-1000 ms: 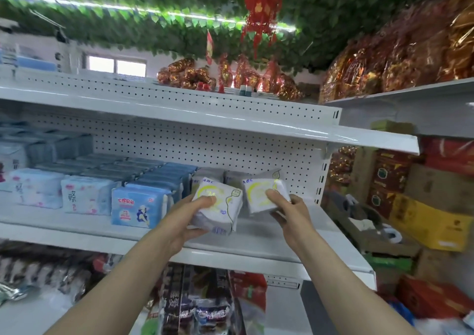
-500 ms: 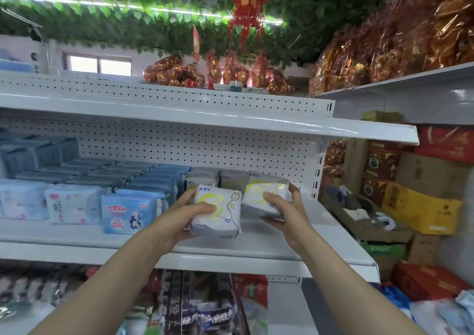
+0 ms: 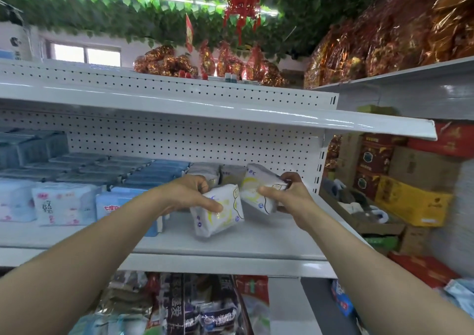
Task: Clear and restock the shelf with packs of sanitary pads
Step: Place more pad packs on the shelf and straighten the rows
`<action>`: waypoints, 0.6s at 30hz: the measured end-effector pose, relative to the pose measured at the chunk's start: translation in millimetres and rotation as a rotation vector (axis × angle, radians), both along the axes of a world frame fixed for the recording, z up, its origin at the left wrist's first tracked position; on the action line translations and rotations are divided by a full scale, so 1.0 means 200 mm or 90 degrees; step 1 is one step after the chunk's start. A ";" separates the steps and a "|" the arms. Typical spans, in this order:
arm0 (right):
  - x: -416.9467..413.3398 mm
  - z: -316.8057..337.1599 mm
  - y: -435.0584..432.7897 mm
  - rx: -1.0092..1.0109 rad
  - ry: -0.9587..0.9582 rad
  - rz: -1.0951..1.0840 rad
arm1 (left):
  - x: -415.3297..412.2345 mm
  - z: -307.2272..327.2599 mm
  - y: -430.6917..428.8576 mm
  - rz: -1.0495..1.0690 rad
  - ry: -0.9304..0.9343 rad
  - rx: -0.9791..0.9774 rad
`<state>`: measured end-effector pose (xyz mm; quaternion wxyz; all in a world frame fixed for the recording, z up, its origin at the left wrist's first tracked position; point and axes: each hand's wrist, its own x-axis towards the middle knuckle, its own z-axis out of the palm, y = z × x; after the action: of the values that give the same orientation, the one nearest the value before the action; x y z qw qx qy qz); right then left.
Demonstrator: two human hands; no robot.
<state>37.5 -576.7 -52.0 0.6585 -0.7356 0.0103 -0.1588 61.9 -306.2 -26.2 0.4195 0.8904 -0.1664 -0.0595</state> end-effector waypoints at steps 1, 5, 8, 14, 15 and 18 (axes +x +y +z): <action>0.02 0.01 0.00 -0.030 0.000 -0.007 | 0.03 0.02 0.01 -0.006 -0.008 0.043; 0.10 0.04 0.02 -0.102 -0.015 -0.032 | 0.13 0.10 0.05 -0.028 -0.056 0.216; 0.16 0.06 0.01 -0.138 0.009 0.014 | 0.17 0.13 0.09 -0.048 -0.070 0.318; 0.31 0.04 -0.03 -0.302 0.079 0.041 | 0.34 0.11 0.16 -0.095 -0.050 0.369; 0.34 0.03 -0.03 -0.317 0.090 0.045 | 0.36 0.09 0.17 -0.099 -0.053 0.367; 0.40 0.00 -0.01 -0.345 0.116 0.070 | 0.42 0.06 0.18 -0.100 -0.071 0.368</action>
<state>118.3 -579.5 -52.2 0.4422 -0.8953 -0.0129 -0.0531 145.1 -271.0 -15.1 0.1332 0.9592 -0.2338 -0.0875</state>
